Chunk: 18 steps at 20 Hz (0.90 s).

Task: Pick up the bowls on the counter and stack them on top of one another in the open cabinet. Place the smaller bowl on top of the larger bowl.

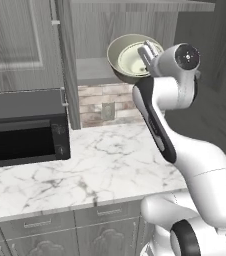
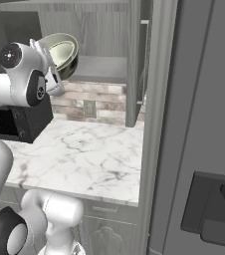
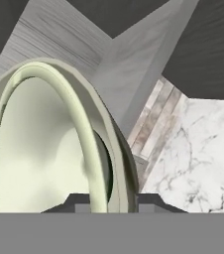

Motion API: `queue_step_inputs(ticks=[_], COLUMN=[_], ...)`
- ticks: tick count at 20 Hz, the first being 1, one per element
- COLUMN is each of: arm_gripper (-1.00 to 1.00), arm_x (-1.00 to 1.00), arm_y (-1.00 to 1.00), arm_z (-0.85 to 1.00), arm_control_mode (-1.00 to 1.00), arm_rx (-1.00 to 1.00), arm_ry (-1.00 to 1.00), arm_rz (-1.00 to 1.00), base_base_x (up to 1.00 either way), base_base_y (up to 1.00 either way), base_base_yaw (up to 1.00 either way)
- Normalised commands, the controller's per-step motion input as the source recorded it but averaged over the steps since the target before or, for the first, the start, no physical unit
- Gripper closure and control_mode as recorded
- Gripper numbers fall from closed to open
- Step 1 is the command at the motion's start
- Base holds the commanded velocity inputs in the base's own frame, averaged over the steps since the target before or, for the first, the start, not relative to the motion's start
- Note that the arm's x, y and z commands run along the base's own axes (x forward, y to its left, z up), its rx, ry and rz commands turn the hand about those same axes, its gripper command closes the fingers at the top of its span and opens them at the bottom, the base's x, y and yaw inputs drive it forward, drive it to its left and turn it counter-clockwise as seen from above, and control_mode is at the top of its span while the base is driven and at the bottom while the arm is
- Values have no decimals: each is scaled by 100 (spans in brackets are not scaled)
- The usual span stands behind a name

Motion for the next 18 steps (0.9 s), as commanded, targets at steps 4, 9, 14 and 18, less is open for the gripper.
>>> queue_step_inputs(ticks=[4,9,14,18], arm_gripper=[100,100,100,100], arm_x=[19,13,13,21], arm_y=[0,0,0,0], arm_z=[1,2,0,0], arm_control_mode=[-100,-100,-100,-100], arm_rx=[3,6,4,1], arm_ry=[0,0,0,0], arm_rz=[0,0,0,0], base_base_x=[0,0,0,0], base_base_y=[0,0,0,0], base_base_yaw=[0,0,0,0])
